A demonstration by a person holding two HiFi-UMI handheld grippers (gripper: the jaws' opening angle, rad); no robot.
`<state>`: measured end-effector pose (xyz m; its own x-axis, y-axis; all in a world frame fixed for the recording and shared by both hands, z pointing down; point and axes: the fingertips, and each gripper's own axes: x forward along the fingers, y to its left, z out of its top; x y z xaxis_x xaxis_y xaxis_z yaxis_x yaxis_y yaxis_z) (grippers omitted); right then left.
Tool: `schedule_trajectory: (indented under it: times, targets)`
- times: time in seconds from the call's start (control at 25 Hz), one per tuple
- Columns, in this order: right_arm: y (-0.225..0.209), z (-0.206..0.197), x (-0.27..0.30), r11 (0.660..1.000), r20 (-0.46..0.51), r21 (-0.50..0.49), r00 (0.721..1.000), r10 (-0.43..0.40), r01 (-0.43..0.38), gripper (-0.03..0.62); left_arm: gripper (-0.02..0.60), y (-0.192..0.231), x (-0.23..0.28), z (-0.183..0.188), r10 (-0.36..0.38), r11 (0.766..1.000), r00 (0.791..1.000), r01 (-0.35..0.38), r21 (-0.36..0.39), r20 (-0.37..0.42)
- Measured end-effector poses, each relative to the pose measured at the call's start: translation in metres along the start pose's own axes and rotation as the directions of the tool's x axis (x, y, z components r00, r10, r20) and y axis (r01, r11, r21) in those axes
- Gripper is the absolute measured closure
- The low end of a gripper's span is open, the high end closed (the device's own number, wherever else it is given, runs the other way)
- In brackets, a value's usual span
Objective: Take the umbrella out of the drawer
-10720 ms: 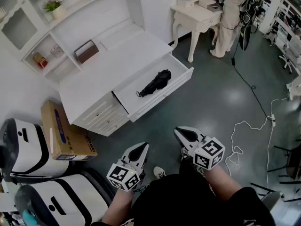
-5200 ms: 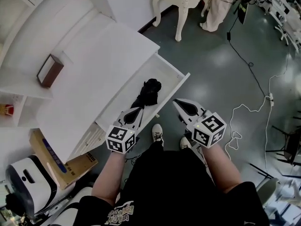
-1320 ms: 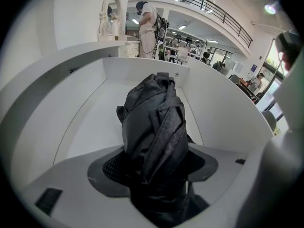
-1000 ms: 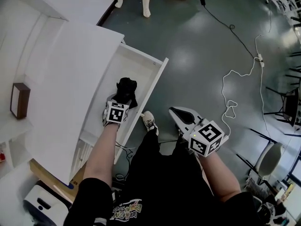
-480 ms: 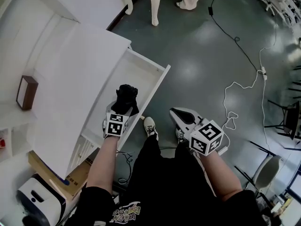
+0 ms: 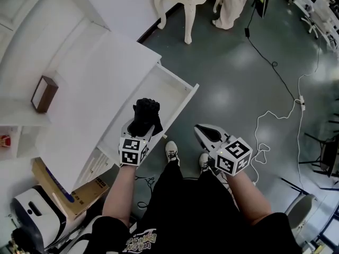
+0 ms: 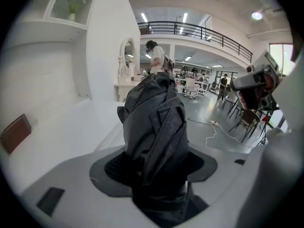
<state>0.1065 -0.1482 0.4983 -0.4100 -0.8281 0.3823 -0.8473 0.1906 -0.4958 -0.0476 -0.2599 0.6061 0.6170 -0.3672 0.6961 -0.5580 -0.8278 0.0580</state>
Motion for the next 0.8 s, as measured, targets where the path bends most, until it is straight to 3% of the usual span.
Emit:
schedule_trajectory:
  times: [0.4,0.8]
  targets:
    - [0.01,0.022,-0.015,0.996,0.028,-0.057,0.998,0.063,-0.062,0.591,0.285,-0.025,-0.064,0.031,0.049,0.986,0.989,-0.025,-0.163,0.141]
    - [0.012,0.033,-0.034,0.985,0.026,-0.096,0.989,0.145,-0.142,0.591,0.285,-0.063,-0.108,0.056,0.11,0.964,0.965,-0.045,-0.261,0.237]
